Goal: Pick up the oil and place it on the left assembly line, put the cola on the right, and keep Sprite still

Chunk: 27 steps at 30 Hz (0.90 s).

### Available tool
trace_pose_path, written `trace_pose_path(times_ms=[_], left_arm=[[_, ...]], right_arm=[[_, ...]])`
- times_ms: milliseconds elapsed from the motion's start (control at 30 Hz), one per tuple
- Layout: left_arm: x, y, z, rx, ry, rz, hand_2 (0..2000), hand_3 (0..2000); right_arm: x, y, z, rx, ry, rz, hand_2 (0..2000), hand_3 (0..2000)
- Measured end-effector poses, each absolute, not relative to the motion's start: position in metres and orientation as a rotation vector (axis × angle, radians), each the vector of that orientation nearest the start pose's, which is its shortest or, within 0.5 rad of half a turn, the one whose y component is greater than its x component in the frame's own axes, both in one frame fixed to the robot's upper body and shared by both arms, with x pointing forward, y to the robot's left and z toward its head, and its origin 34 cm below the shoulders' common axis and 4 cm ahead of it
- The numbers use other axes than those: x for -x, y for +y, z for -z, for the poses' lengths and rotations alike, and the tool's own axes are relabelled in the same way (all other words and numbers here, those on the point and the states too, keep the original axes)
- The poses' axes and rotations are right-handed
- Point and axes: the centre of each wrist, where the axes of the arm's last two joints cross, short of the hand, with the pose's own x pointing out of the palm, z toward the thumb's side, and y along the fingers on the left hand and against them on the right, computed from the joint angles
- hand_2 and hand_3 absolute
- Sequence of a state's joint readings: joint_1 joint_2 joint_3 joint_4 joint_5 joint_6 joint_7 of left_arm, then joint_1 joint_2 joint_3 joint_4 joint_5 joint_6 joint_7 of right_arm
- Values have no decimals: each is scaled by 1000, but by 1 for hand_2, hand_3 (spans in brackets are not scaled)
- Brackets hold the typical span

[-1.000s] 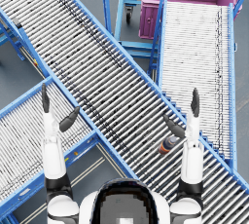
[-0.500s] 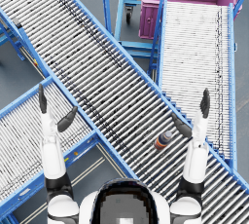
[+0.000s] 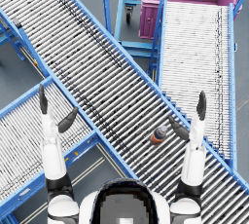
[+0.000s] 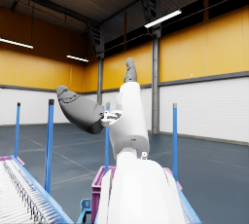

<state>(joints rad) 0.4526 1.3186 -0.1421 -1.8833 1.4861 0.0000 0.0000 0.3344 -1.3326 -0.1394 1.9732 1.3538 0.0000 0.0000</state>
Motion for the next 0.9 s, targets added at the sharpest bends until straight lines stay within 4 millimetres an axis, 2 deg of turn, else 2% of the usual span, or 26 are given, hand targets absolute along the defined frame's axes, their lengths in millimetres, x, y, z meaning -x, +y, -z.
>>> trace_pose_path(times_ms=[433,600,767,900], left_arm=[[-254,251,-305,-708,-463,1378,0,0],[-255,251,-307,-707,-467,1374,0,0],[-257,252,-306,-700,-465,1374,0,0],[-259,251,-303,-687,-458,1378,0,0]], right_arm=[[-220,-211,-266,530,-510,-1602,0,0],[-227,-197,-240,438,-434,-1678,0,0],[-243,-191,-201,301,-306,-1716,0,0],[-246,-185,-177,227,-232,-1744,0,0]])
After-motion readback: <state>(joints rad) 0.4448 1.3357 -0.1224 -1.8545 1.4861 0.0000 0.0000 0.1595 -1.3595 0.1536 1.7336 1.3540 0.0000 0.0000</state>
